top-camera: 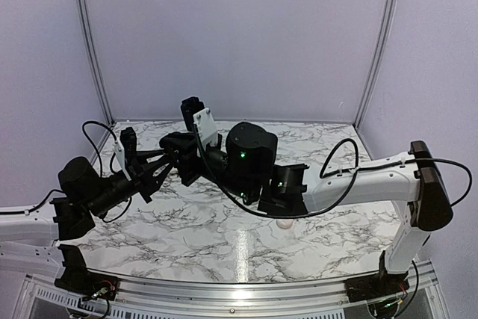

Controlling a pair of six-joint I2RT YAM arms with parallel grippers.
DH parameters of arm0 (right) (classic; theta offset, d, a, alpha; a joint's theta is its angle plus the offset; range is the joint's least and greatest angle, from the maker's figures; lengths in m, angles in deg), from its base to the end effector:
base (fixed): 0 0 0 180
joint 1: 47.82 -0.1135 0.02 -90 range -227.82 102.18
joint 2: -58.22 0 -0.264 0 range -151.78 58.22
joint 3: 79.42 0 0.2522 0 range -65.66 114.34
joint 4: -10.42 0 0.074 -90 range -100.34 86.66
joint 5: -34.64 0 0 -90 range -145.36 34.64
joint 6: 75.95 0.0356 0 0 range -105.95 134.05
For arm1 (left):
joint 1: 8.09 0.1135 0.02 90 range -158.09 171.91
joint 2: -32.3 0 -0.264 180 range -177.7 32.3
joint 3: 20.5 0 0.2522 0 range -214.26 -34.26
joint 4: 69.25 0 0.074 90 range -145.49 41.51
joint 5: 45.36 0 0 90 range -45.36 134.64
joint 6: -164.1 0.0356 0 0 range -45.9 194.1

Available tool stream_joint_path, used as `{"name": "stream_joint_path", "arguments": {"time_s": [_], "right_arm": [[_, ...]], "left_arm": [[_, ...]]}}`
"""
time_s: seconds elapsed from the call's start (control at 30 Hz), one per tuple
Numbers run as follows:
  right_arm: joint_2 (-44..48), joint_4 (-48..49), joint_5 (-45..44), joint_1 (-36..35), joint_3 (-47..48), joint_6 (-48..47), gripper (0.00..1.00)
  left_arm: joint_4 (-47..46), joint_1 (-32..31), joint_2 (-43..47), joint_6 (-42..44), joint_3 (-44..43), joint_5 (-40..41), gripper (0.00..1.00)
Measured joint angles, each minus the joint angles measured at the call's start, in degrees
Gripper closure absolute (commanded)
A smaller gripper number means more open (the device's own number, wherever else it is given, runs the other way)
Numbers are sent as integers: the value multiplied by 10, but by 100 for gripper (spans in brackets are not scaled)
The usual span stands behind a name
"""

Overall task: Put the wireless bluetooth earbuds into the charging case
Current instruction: Insert the left earbud into the left side groove of the charging case.

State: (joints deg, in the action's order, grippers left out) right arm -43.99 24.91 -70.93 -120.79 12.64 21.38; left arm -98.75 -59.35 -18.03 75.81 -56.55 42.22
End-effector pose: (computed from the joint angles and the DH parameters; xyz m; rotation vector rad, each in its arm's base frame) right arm 0.1357 0.4103 0.3353 -0.6489 1.4284 0.9174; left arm 0.1250 -0.1582 0.2833 0.6327 1.1865 -0.7627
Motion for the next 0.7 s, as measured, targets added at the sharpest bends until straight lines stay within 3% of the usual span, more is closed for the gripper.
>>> {"name": "stream_joint_path", "arguments": {"time_s": [0.7], "right_arm": [[0, -29, -11, -2, 7, -4, 72]], "left_arm": [[-1, 1, -7, 0, 0, 9, 100]]}}
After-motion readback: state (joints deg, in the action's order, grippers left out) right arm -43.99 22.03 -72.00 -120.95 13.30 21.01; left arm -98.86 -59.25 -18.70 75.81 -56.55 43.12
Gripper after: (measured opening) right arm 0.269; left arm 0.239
